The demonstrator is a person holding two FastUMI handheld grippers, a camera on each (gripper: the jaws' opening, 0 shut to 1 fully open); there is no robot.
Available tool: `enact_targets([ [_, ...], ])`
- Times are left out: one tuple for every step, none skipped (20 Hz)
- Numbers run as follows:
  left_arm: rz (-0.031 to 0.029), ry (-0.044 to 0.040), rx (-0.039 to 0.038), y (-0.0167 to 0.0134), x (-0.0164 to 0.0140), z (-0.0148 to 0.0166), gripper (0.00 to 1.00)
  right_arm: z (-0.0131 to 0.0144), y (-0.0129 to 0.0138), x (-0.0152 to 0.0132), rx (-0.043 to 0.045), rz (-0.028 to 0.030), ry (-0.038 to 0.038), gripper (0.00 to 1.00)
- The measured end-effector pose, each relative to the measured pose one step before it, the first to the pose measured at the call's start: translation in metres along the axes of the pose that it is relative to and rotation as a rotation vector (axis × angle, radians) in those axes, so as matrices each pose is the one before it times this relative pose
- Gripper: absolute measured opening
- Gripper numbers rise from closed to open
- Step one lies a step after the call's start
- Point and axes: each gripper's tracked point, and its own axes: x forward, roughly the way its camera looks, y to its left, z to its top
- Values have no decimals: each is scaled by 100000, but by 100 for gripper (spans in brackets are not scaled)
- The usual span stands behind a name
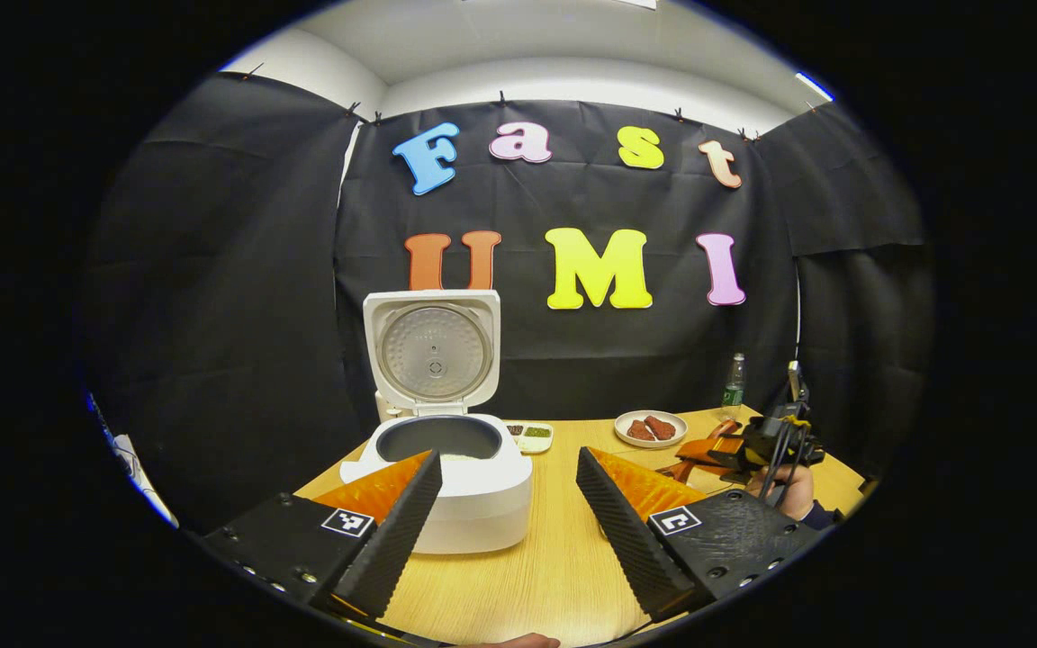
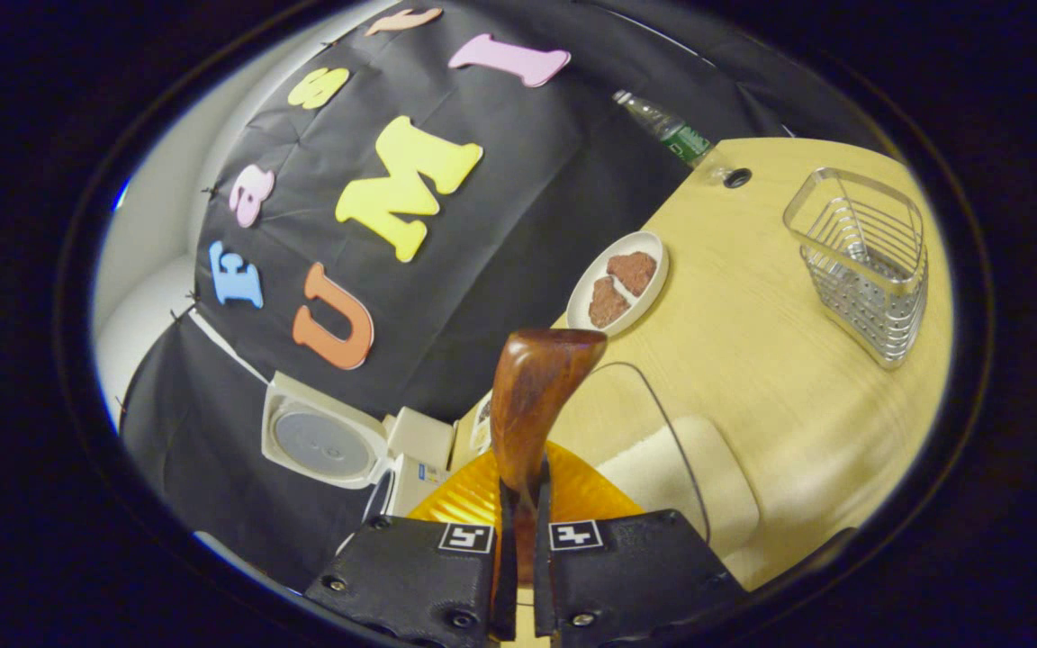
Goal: Close the left gripper, press the button to open the rice cooker; take a wooden spoon from the chopstick holder with the right hand, scoop a spoonful of rice and pour it into the rice cooker, then put the wooden spoon back into the chopstick holder.
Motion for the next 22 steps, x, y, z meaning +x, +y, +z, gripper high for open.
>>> enact_targets([
  [-99, 442, -34, -30, 147, -164, 95, 595, 249, -476, 2629, 1411, -1613, 9],
  [39, 456, 143, 57, 107, -82, 96, 854, 332, -640, 3243, 1088, -2322, 9],
  [138, -89, 124, 152, 51, 165, 96, 883, 615, -730, 3096, 2092, -2377, 9],
  [87, -456, 165, 139, -42, 172, 95, 1037, 899, -719, 3790, 2815, -3125, 9],
  [120, -408, -78, 227, -10, 17, 96, 1199, 969, -647, 5041, 3408, -3261, 9],
  [-96, -206, -84, 101, -13, 116, 95, 1119, 980, -686, 6395, 3275, -3105, 9],
  [-2, -269, -203, 207, -133, 85, 95, 1099, 962, -580, 7978, 3441, -3184, 9],
  [79, -509, -62, 215, -46, 175, 95, 963, 711, -430, 7865, 2420, -1921, 9],
  [128, -458, 167, 295, -4, 205, 95, 606, 538, -144, 7848, 1728, -1841, 9],
  [197, -432, 259, 253, -164, 189, 95, 446, 401, -93, 5418, 1480, -1634, 8],
  [74, -574, 465, 202, -344, 225, 95, 331, 493, -21, 3370, 1111, -1981, 8],
  [158, -832, 579, 253, -178, 244, 95, 188, 404, 79, 1955, 872, -1900, 8],
  [190, -878, 407, 333, -289, 163, 95, -393, 510, -148, 255, 477, -614, 8],
  [-239, -787, 99, 200, -334, 151, 95, -686, 296, 286, -869, 70, 663, 10],
  [-609, -651, -132, 61, -408, 29, 95, -807, 129, 249, -829, -70, 955, 9],
  [-615, -679, -274, 232, -334, 127, 95, -764, 309, 186, -288, -209, 1072, 9],
  [-561, -448, -496, 243, -351, 48, 95, -849, 203, 433, -55, -98, 1428, 8],
  [-723, -252, -493, 219, -300, 27, 95, -967, 212, 446, -654, -11, 1419, 9],
  [-1095, 300, -46, 144, -470, -182, 95, -1041, 184, 285, -1009, -102, 1591, 9],
  [-499, 18, 228, 325, -425, -130, 95, -1129, 261, 635, -1341, -294, 1148, 9],
  [348, 124, 529, 529, -225, -127, 95, -1542, 507, 670, -1084, -27, 1724, 8],
  [820, 525, 710, 528, -347, -189, 95, -1728, 557, 1001, -1966, 45, 3099, 9],
])
